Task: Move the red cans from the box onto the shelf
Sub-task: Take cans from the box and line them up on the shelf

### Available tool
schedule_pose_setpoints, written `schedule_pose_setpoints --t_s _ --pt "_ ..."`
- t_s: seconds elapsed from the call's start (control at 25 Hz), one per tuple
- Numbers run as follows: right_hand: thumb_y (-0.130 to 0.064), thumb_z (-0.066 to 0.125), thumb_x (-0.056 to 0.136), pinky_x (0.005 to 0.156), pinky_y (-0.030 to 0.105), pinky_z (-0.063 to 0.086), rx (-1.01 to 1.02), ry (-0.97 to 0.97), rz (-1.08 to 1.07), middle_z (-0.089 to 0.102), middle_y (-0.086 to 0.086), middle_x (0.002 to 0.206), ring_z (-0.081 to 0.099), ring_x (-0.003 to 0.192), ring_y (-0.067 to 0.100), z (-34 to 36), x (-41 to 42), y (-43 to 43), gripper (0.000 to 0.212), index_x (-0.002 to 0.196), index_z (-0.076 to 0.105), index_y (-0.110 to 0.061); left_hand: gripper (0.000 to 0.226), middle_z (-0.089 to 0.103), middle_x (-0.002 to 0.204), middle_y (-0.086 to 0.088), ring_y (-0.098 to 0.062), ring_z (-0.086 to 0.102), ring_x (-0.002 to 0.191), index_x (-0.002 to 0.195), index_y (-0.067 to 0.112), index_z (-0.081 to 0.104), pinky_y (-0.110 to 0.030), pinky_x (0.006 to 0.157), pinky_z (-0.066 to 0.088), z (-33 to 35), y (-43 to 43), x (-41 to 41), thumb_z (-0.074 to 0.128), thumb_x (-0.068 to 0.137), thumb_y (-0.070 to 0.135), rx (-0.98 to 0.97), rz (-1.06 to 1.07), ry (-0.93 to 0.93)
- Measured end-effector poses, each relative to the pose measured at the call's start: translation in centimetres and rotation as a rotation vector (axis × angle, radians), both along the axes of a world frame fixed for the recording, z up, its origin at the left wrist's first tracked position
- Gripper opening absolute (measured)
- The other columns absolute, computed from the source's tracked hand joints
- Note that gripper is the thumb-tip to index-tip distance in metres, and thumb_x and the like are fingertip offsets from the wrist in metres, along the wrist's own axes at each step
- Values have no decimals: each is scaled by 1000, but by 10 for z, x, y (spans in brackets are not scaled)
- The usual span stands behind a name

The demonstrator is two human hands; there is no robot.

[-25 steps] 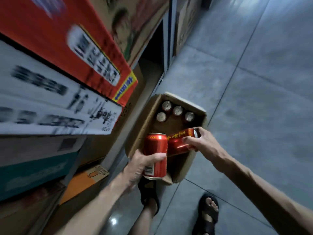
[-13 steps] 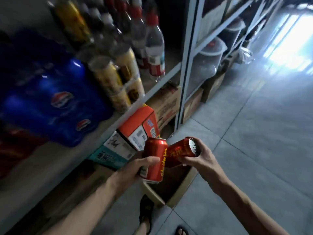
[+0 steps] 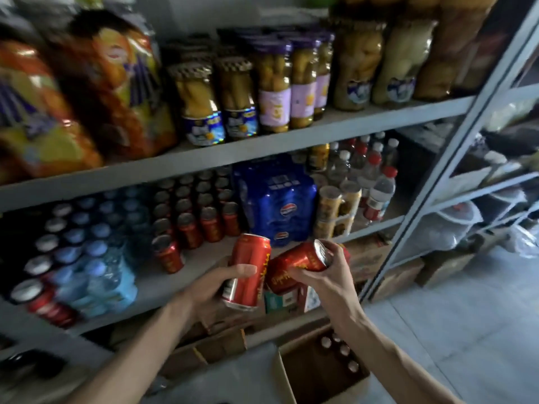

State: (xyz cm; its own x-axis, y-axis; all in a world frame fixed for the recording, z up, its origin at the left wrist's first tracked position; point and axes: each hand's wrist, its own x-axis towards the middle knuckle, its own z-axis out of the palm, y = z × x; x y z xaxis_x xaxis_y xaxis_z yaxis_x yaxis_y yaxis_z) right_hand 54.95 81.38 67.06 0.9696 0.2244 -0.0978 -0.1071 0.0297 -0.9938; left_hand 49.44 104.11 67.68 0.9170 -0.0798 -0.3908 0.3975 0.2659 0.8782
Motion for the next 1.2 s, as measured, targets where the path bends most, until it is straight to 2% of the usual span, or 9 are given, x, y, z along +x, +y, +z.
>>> schedule_pose_setpoints --t_s 0.08,0.2,0.32,0.44,0.6,0.72,0.84,1.0,1.2 --pt "-20 92 51 84 44 59 -3 35 66 67 12 114 69 100 25 6 0 38 79 119 52 -22 80 76 87 -10 -22 73 74 111 13 63 -34 60 59 5 32 -17 94 40 33 10 82 -22" --pt "-14 93 59 83 43 60 31 55 119 70 14 111 70 98 29 0 -7 93 77 123 51 -18 78 77 94 -7 -21 74 83 107 21 67 -32 63 59 0 76 -34 95 37 41 39 175 -74" --pt "-32 93 60 85 38 57 -19 -38 153 73 -1 107 72 97 17 -14 -22 150 77 124 51 -35 65 77 95 -6 -21 74 86 101 28 73 -29 65 58 -11 123 -48 94 42 47 78 215 -112" --pt "-36 94 58 86 32 55 -60 -34 157 73 -7 106 72 96 11 -31 -27 194 81 123 47 -43 56 77 93 -6 -19 74 84 95 32 76 -29 66 58 -26 160 -59 92 45 49 88 231 -110" --pt "-31 96 50 90 38 56 -177 30 152 71 -2 107 70 100 12 -45 -8 222 84 118 47 -31 45 77 97 -5 -19 74 89 96 37 74 -29 72 58 -36 182 -66 86 53 45 159 227 -100" --pt "-30 94 46 86 24 56 -350 -143 198 70 -10 106 67 97 2 -46 15 240 86 119 50 -33 42 76 91 7 -7 72 81 93 43 71 -14 61 53 -44 188 -69 84 53 49 344 290 -139" --pt "-25 94 48 86 23 48 -495 -290 261 63 -4 115 61 103 11 -54 39 257 83 120 54 -28 41 76 83 7 -8 72 74 88 40 70 -13 56 53 -52 188 -69 85 50 47 418 474 -144" --pt "-15 92 53 82 1 37 -547 -378 416 62 -7 117 59 109 12 -82 60 276 76 119 56 -22 42 75 83 6 -7 72 74 88 36 69 -12 60 52 -50 194 -62 84 50 49 457 535 -170" --pt "-14 89 52 78 12 42 -534 -294 417 63 -11 109 60 102 11 -108 71 293 83 122 48 -30 48 76 79 2 -11 73 73 87 24 72 -17 61 54 -45 200 -53 83 49 52 473 598 -135"
